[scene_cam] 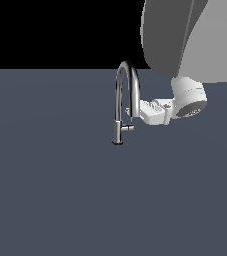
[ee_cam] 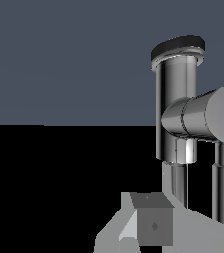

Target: Turn on the faucet by rotating a designated handle.

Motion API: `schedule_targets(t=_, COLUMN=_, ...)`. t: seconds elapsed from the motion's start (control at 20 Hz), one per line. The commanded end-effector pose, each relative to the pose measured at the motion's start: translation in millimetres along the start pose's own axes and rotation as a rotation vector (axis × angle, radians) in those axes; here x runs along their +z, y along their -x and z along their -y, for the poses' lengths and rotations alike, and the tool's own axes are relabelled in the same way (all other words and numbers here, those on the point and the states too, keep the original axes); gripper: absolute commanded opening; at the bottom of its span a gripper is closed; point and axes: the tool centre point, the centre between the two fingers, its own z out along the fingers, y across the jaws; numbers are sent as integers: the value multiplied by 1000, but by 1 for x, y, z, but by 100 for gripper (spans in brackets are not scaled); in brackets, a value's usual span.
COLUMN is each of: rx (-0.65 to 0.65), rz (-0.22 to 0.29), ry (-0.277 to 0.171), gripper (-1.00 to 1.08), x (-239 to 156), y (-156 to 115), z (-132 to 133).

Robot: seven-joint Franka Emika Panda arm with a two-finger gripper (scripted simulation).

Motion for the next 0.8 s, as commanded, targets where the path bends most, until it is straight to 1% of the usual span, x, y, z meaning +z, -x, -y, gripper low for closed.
schedule_targets(t=0.0, rx=0, rz=0, ry=0, gripper=-100, x=0, y=0, z=0)
schedule_targets(t=0.75, rx=0, rz=0, ry=0, gripper=-100, x=0, y=5, z=-21)
